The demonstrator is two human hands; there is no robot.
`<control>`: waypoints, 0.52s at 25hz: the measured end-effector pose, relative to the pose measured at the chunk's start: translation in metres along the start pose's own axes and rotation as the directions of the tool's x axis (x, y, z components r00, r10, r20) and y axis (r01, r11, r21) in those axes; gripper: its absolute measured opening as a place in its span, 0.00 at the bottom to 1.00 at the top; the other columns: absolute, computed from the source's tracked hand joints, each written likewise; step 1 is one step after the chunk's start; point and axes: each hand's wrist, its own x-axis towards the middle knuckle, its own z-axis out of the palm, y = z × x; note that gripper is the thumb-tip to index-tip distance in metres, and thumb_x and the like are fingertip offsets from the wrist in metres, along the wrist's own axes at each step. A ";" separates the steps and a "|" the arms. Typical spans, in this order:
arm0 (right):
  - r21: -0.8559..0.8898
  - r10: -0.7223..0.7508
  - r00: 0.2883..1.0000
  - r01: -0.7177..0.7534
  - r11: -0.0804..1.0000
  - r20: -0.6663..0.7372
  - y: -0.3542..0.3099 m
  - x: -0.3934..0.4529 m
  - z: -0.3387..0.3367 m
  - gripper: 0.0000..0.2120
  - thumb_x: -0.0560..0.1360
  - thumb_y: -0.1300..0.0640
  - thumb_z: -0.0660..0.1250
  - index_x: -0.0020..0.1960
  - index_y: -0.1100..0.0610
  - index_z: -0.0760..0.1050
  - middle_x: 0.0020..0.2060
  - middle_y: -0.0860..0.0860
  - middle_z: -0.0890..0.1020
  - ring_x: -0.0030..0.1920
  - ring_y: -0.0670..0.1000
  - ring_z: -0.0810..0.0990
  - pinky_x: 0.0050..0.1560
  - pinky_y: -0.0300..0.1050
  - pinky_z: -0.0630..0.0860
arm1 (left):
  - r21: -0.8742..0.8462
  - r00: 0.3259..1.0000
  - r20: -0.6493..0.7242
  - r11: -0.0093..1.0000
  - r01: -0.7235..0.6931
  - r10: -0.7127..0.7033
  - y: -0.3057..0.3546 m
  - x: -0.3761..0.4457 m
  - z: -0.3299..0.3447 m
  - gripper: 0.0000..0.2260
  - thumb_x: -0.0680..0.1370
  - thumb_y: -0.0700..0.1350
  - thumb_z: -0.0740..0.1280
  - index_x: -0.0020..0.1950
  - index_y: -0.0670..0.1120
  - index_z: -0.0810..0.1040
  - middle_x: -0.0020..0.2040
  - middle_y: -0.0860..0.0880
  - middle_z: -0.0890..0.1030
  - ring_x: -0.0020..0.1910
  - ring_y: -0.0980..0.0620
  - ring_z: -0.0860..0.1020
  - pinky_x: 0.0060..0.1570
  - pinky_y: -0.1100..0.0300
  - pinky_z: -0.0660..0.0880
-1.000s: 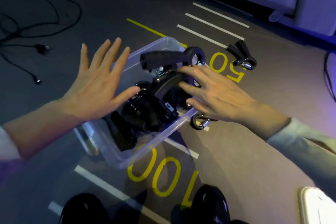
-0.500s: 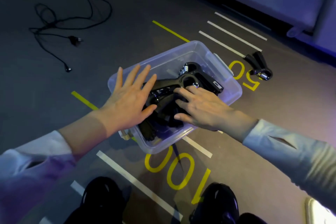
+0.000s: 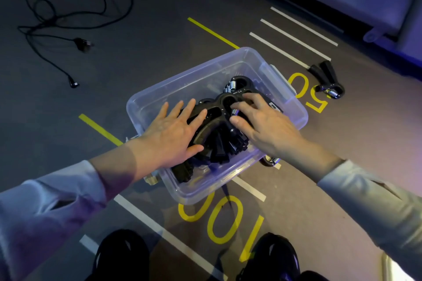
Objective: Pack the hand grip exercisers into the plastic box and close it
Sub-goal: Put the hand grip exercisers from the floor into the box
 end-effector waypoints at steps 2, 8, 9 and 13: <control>-0.106 0.032 0.975 -0.009 0.994 0.219 -0.007 -0.007 0.005 0.34 0.74 0.32 0.45 0.77 0.45 0.47 0.77 0.50 0.45 0.75 0.56 0.56 0.68 0.53 0.62 | 0.009 1.000 0.013 1.000 -0.003 0.002 0.001 0.003 0.001 0.35 0.77 0.62 0.53 0.75 0.51 0.35 0.75 0.41 0.37 0.75 0.42 0.44 0.71 0.46 0.45; -0.259 0.091 0.932 0.003 0.966 0.350 -0.020 -0.013 0.010 0.42 0.68 0.28 0.37 0.75 0.46 0.31 0.76 0.60 0.46 0.77 0.56 0.44 0.75 0.53 0.44 | 0.094 0.999 0.025 0.995 -0.025 0.023 0.002 0.002 0.006 0.33 0.79 0.60 0.53 0.75 0.50 0.37 0.73 0.39 0.32 0.74 0.40 0.41 0.72 0.48 0.48; -0.248 0.087 0.929 0.006 0.969 0.360 -0.021 -0.013 0.012 0.41 0.69 0.28 0.38 0.75 0.46 0.31 0.76 0.59 0.50 0.77 0.56 0.45 0.75 0.53 0.44 | 0.103 0.999 0.027 0.994 -0.026 0.024 0.002 0.002 0.007 0.33 0.79 0.59 0.53 0.75 0.50 0.38 0.73 0.39 0.31 0.74 0.40 0.41 0.72 0.47 0.49; -0.044 0.052 0.915 -0.038 0.998 0.401 -0.019 -0.005 0.015 0.36 0.73 0.30 0.42 0.74 0.43 0.31 0.77 0.53 0.51 0.77 0.51 0.44 0.75 0.55 0.40 | 0.088 1.000 0.010 0.996 -0.019 0.018 0.005 0.004 0.007 0.30 0.80 0.55 0.55 0.76 0.49 0.42 0.74 0.38 0.34 0.74 0.38 0.44 0.72 0.47 0.51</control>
